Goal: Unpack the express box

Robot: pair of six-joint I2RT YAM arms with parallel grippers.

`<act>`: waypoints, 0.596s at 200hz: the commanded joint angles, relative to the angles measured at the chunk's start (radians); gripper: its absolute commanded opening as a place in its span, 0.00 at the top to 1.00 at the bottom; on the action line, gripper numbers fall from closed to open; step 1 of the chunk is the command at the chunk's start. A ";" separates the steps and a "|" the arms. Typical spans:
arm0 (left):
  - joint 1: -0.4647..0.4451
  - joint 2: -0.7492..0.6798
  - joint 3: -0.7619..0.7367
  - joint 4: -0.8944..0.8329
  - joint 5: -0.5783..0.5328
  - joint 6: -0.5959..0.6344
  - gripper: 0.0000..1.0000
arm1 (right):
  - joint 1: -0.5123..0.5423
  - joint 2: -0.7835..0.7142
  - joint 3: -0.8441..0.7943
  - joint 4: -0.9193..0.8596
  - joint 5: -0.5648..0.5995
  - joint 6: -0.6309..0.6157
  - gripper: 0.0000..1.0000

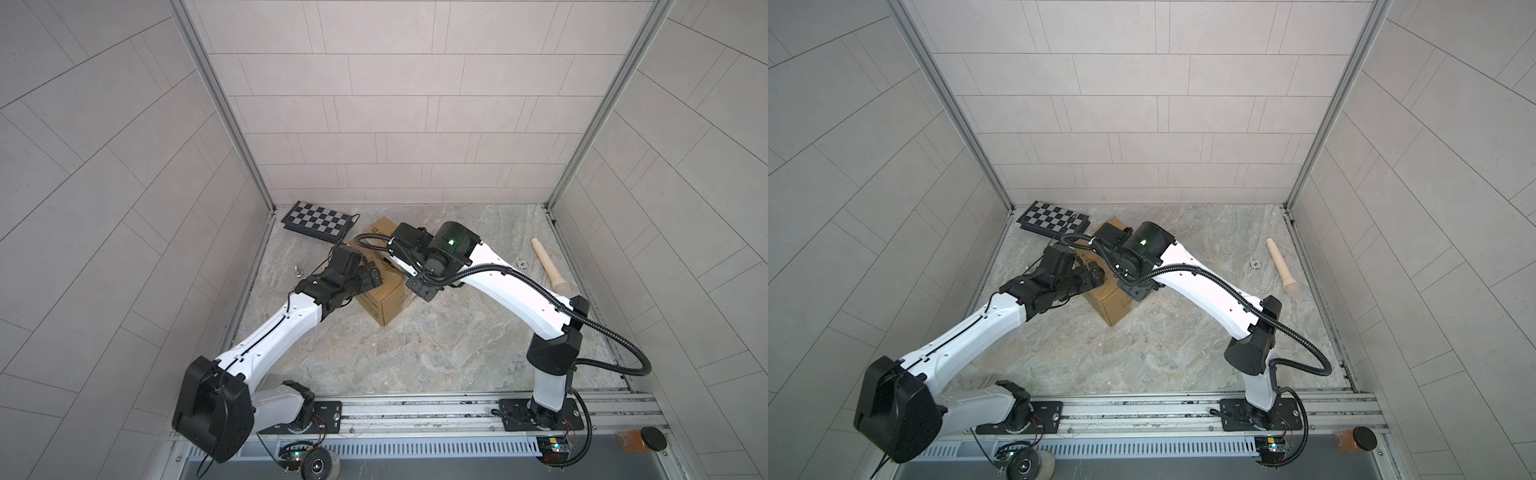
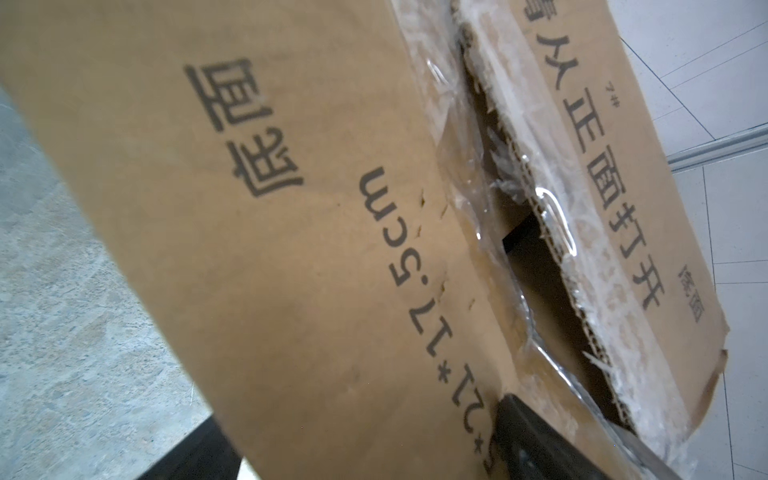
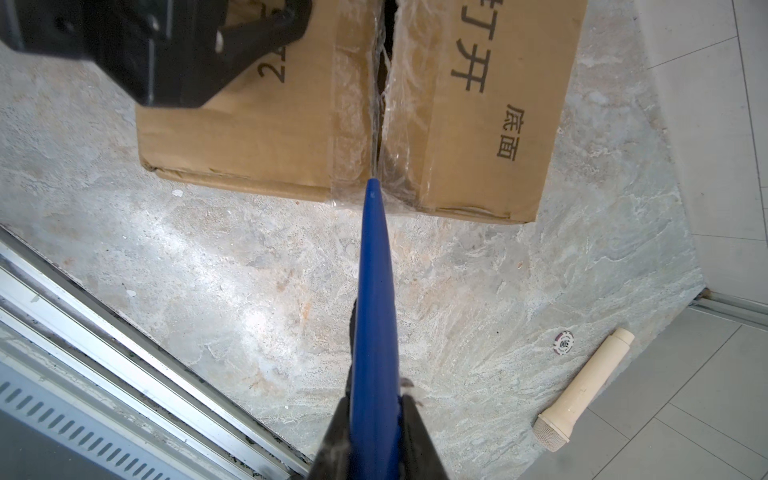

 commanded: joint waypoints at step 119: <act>0.019 -0.213 0.155 0.070 0.202 0.165 0.00 | -0.181 -0.556 -0.544 0.578 -0.356 0.194 1.00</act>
